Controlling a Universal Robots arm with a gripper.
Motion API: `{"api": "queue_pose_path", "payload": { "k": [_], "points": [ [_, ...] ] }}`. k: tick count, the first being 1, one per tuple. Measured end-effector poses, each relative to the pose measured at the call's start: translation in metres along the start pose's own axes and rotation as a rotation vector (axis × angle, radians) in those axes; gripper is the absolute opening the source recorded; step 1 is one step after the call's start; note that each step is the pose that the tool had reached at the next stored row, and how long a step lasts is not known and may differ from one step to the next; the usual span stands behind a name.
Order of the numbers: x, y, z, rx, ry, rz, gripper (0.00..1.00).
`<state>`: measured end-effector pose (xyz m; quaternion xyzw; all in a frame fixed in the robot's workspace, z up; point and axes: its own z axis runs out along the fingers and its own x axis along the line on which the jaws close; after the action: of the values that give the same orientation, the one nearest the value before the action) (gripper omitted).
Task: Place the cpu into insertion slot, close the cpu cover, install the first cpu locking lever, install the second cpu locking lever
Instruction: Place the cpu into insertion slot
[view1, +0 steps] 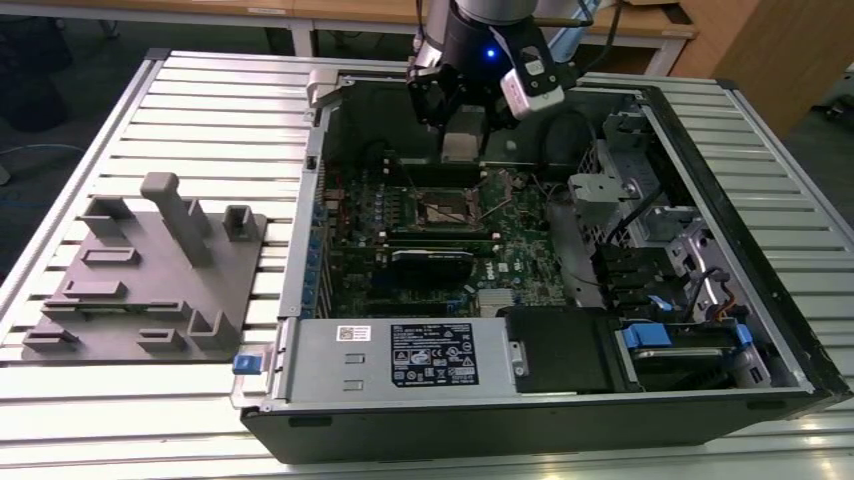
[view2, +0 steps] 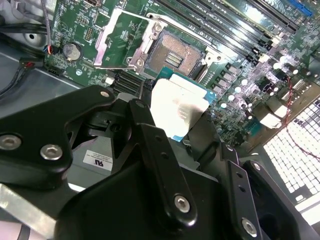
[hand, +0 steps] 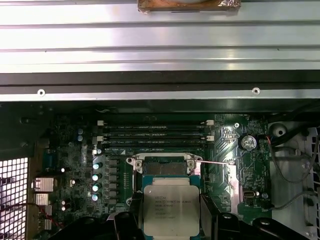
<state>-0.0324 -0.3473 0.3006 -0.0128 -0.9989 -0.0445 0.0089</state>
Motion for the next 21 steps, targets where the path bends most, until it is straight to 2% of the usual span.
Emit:
{"api": "queue_pose_path", "payload": {
  "k": [6,19,21],
  "points": [
    [-0.0001,-0.0005,0.006,-0.0001,0.0,0.0,0.54],
    [-0.0001,-0.0005,0.0062,-0.0002,-0.0001,0.0,0.54],
    [-0.0001,-0.0006,0.0064,-0.0004,-0.001,0.01,0.54]
  ]
}}
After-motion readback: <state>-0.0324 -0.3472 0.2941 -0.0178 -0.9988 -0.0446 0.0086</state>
